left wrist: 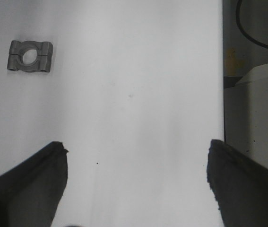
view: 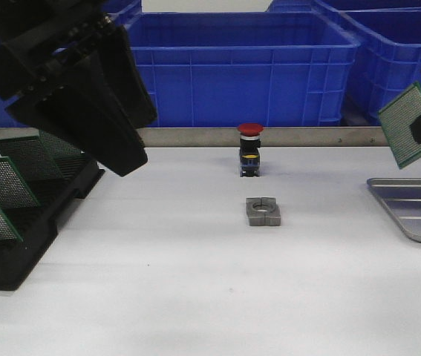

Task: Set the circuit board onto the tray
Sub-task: 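Release the left gripper and carry the board to the silver tray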

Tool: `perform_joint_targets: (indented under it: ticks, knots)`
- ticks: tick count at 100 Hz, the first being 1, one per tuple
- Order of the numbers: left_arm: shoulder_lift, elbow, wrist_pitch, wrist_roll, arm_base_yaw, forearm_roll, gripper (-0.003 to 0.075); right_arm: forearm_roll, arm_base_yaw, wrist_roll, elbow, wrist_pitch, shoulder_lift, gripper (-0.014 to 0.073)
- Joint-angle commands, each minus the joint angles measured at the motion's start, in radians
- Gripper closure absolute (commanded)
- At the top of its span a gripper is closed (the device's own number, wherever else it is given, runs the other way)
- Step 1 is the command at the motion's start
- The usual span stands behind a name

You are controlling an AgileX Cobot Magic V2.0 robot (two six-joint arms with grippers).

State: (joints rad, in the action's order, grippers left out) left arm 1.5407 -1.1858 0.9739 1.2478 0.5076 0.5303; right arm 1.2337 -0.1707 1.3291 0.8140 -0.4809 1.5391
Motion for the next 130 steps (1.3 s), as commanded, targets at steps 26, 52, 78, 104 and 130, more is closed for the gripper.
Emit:
perform_joint_targets:
  ticks: [26,52,78,104,130]
  knots:
    - [-0.032,-0.023,-0.016,-0.008,0.006,0.038,0.0153,0.030,-0.009,0.001,0.029,0.061,0.046,0.0645]
    - [-0.032,-0.023,-0.016,-0.008,0.006,0.038,0.0153,0.040,-0.009,0.002,0.029,0.089,0.116,0.0641]
    - [-0.032,-0.023,-0.016,-0.008,0.006,0.038,0.0153,0.048,-0.009,0.002,0.029,0.105,0.117,0.0246]
    - [-0.032,-0.023,-0.016,-0.008,0.006,0.027,0.0153,0.051,-0.009,0.002,0.029,0.135,0.092,0.0015]
    - [-0.032,-0.101,-0.014,-0.133,0.004,-0.277,0.0154,0.051,-0.009,0.002,0.029,0.122,-0.029,0.0016]
